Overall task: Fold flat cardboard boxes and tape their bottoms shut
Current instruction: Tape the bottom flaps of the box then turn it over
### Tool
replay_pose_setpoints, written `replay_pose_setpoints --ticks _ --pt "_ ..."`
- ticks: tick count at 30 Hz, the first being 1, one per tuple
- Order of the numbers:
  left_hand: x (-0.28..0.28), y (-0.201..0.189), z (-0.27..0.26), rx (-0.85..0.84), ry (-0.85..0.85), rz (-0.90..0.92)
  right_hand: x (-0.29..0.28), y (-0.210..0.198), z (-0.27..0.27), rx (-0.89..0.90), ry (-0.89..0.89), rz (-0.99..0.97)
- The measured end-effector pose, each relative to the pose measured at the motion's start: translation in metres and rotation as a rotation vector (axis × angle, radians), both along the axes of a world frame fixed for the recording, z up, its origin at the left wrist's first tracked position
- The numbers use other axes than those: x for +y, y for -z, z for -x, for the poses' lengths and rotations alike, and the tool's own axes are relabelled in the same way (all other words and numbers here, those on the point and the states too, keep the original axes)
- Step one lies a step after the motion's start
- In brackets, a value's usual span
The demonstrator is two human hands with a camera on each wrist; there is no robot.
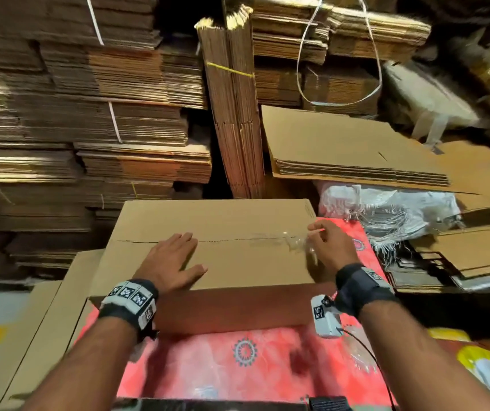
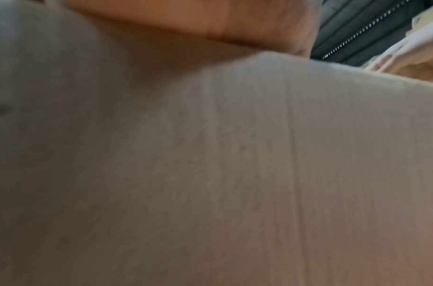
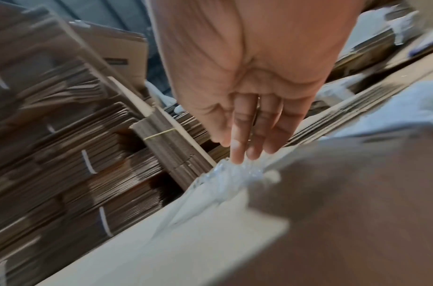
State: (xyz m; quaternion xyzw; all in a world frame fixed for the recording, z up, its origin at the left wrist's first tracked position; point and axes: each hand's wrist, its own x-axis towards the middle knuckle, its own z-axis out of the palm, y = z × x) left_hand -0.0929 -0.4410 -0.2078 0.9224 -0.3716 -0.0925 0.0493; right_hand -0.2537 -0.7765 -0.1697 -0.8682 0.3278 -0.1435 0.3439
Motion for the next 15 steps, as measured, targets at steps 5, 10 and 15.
replay_pose_setpoints --ticks 5,10,15 --pt "-0.023 -0.001 0.031 -0.010 -0.125 0.010 0.039 -0.009 -0.035 0.091 -0.225 -0.056" --pt "-0.020 0.004 0.043 -0.056 -0.144 0.004 0.093 -0.004 -0.074 0.257 -0.362 0.221" --pt "-0.012 0.007 0.036 -0.058 -0.128 -0.011 0.117 0.004 -0.078 0.323 -0.364 0.525"
